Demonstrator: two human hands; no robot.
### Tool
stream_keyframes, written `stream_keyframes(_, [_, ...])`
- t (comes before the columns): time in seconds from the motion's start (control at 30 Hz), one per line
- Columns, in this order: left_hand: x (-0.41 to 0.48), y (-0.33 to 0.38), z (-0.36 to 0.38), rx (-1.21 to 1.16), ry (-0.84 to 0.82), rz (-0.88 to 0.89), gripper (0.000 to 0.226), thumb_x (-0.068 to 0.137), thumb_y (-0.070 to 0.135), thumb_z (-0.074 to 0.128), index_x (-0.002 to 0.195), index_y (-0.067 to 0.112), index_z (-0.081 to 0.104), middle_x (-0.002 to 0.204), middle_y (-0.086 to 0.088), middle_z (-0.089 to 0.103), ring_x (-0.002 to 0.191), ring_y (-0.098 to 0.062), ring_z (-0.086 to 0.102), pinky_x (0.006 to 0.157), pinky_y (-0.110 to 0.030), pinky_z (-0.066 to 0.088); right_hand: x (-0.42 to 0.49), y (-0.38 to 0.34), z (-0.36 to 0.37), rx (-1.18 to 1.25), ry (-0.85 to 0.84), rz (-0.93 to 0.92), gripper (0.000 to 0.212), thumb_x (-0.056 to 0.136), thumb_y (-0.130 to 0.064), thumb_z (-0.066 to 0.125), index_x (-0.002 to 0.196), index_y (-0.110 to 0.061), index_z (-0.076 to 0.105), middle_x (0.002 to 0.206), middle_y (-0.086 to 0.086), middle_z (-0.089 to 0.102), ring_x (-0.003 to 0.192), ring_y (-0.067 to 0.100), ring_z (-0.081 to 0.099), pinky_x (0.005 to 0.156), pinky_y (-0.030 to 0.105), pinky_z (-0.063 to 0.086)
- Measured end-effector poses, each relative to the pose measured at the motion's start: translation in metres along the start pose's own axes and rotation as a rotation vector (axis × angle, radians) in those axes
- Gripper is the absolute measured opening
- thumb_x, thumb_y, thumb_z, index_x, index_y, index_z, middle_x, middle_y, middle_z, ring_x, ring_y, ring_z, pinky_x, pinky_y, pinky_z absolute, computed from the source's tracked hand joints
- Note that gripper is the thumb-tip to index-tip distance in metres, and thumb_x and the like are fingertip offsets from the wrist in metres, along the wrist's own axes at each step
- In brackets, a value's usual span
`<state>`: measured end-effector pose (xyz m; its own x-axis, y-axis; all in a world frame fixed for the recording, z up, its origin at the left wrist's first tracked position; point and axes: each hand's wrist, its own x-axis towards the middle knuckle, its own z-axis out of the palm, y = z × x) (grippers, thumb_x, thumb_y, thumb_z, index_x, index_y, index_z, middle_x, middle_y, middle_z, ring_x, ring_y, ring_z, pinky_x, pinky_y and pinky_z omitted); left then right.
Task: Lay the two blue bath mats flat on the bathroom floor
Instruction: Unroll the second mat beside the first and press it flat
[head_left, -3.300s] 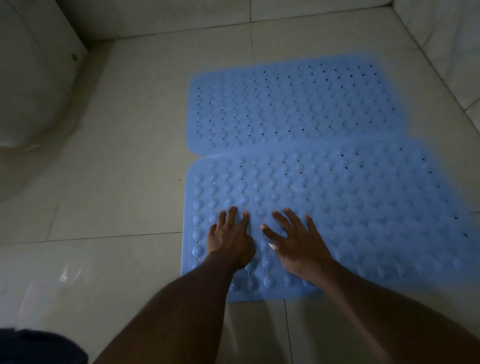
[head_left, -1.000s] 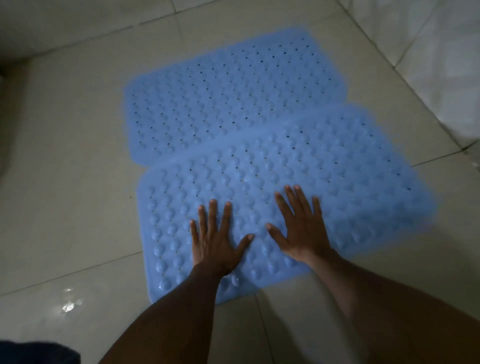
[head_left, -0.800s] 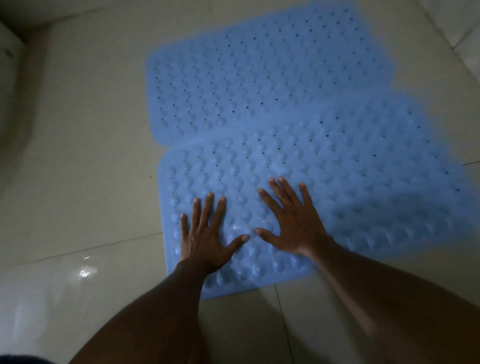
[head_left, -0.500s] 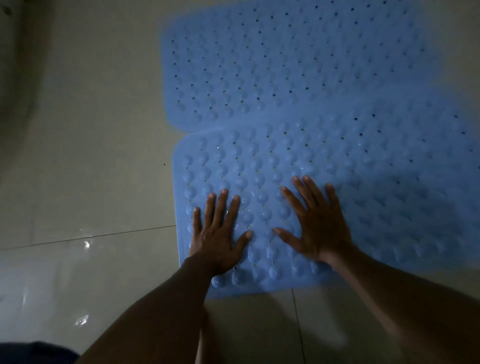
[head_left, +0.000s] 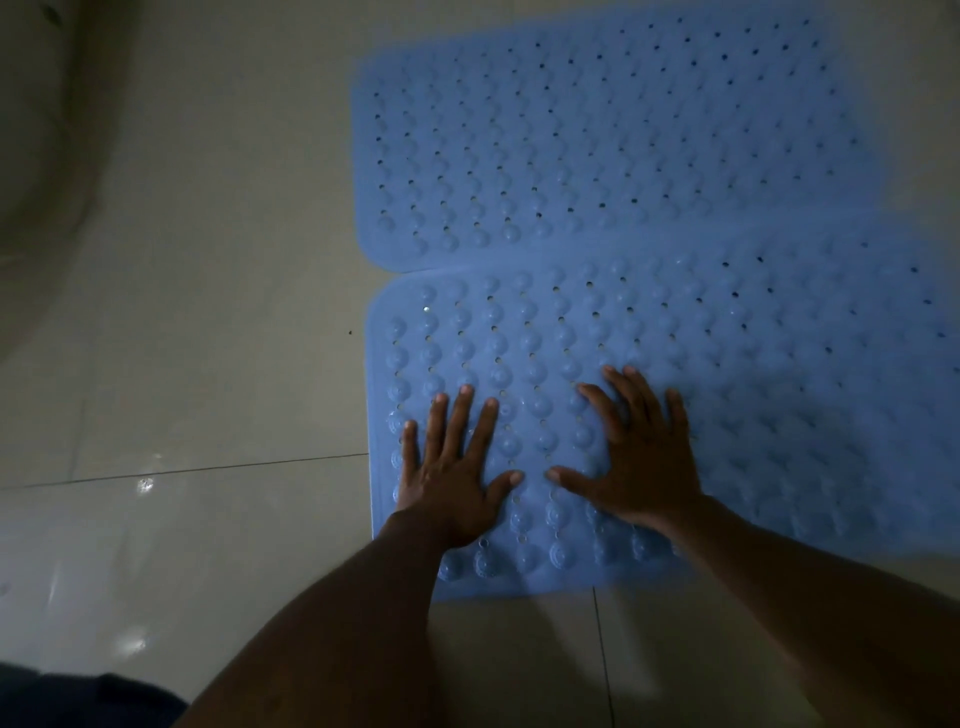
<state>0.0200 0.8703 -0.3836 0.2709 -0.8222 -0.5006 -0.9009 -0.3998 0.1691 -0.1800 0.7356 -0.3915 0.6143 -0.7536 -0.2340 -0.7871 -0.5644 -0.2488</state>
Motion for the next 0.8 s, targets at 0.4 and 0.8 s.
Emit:
stream_keyframes(0.4, [-0.039, 0.008, -0.005, 0.014, -0.025, 0.009, 0.109, 0.082, 0.084, 0.046, 0.158, 0.039, -0.018, 0.165, 0.004, -0.03, 0.152, -0.026, -0.029, 0.125, -0.053, -0.005, -0.051, 0.009, -0.002, -0.086, -0.12, -0.143, 0.115, 0.067, -0.099, 0.029, 0.159, -0.04, -0.006, 0.169, -0.004, -0.016, 0.153, 0.018, -0.024, 0.122, 0.059, -0.009])
stream_keyframes(0.8, [-0.026, 0.0, 0.004, 0.005, 0.031, 0.059, 0.125, 0.064, 0.098, 0.046, 0.156, 0.045, -0.02, 0.164, 0.01, -0.032, 0.151, -0.021, -0.032, 0.124, -0.056, -0.006, -0.034, 0.014, 0.013, -0.073, -0.034, -0.133, 0.129, 0.054, -0.108, 0.026, 0.16, -0.038, 0.005, 0.17, 0.003, -0.01, 0.155, 0.023, -0.016, 0.121, 0.063, -0.006])
